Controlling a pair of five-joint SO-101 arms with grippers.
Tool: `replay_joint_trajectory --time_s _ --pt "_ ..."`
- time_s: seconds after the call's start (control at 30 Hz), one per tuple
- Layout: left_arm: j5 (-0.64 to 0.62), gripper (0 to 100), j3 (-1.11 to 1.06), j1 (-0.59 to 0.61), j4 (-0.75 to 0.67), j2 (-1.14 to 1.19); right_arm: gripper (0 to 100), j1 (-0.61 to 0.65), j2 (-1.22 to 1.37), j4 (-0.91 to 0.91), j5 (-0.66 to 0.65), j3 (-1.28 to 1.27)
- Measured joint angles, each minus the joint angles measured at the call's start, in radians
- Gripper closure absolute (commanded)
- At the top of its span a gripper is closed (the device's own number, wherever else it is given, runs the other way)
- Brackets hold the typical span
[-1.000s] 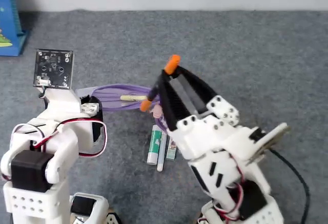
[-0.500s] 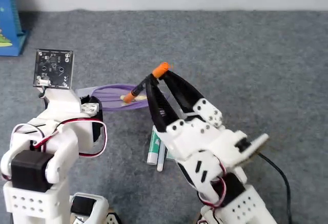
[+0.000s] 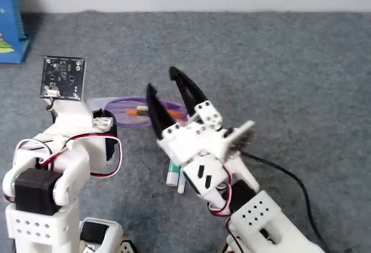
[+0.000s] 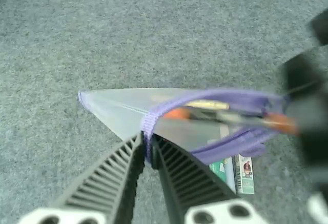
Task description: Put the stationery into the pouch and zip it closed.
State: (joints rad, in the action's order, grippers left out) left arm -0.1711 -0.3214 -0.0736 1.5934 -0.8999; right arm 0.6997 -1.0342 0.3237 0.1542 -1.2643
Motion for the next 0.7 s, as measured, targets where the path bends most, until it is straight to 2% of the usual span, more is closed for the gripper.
replay_joint_trajectory --time_s 0.13,0.2,0.3,0.47,0.57,0.7 --pt "0.000 99 -0.002 -0.002 0.000 0.000 81.6 -0.018 -0.123 -0.244 -0.003 0.025" --pt "0.000 99 -0.005 -0.002 0.000 0.000 83.7 -0.063 -0.198 -0.427 0.009 0.097" --pt "0.000 99 -0.005 -0.002 0.000 0.000 87.1 -0.147 -0.255 -0.730 0.101 0.249" --pt "0.000 99 -0.005 -0.002 0.000 0.000 88.3 -0.282 -0.203 -1.206 0.167 0.473" --pt "-0.006 99 -0.005 0.031 0.000 0.000 88.3 -0.339 -0.072 -1.364 0.170 0.512" --pt "-0.029 99 -0.006 0.126 0.000 0.008 88.3 -0.379 0.109 -1.442 0.176 0.512"
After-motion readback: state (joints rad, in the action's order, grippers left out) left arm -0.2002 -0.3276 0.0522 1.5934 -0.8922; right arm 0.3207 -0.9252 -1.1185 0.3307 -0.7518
